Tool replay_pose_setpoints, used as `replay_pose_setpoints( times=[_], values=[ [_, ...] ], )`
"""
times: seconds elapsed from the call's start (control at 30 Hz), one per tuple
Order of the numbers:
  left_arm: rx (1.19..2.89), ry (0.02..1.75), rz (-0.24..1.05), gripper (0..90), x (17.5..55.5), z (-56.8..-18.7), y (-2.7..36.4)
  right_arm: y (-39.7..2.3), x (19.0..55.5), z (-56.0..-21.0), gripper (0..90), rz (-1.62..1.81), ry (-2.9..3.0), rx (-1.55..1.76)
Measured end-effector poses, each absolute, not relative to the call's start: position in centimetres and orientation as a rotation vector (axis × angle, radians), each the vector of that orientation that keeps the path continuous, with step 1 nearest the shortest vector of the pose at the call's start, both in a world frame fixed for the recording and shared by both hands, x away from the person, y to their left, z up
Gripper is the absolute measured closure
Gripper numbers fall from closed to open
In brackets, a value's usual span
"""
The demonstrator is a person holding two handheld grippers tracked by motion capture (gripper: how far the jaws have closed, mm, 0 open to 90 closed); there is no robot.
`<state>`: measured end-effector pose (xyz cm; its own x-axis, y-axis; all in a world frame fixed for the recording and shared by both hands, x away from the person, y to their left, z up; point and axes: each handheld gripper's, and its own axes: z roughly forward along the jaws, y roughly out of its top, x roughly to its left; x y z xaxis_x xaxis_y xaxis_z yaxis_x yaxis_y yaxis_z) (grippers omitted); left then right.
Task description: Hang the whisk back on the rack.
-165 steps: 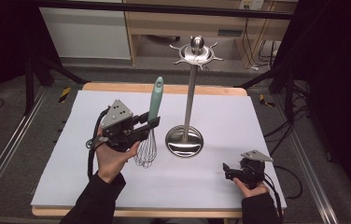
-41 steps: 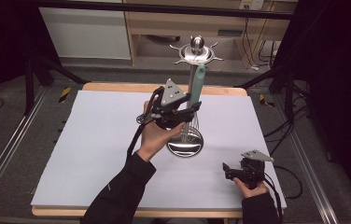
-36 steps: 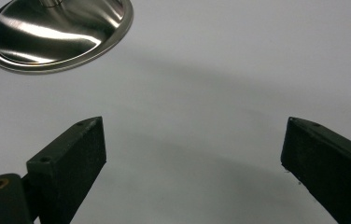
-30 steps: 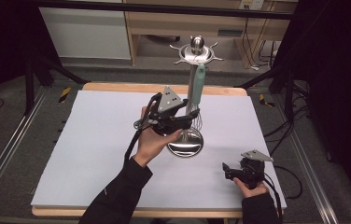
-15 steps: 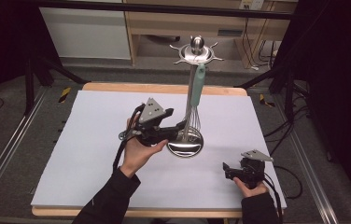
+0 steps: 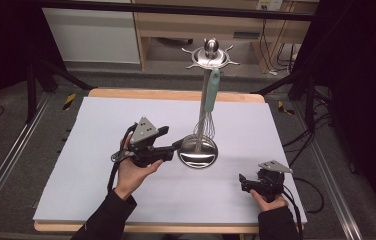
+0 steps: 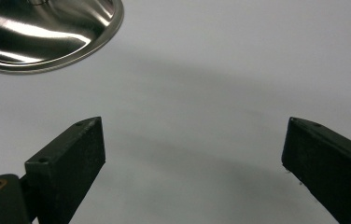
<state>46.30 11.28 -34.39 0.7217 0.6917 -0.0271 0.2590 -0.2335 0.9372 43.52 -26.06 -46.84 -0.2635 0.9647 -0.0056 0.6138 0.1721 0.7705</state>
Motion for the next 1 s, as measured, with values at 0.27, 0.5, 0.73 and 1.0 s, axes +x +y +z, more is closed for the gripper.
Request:
replay_pose_setpoints(
  times=[0.27,0.5,0.73,1.0],
  values=[
    [1.820,0.795,0.471,34.7,46.2,-36.7,13.3,-26.1,43.5,-46.8,6.4,0.918,1.941,1.491],
    [1.835,0.846,0.471,35.2,46.0,-38.9,15.1,-26.2,43.4,-46.8,6.2,0.905,1.931,1.492],
    [1.845,0.921,0.472,35.3,45.9,-40.9,17.0,-26.3,43.4,-46.9,6.0,0.891,1.924,1.494],
    [1.857,1.026,0.491,32.9,45.8,-43.4,20.1,-26.3,43.5,-47.1,6.2,0.845,1.923,1.492]
  ],
)
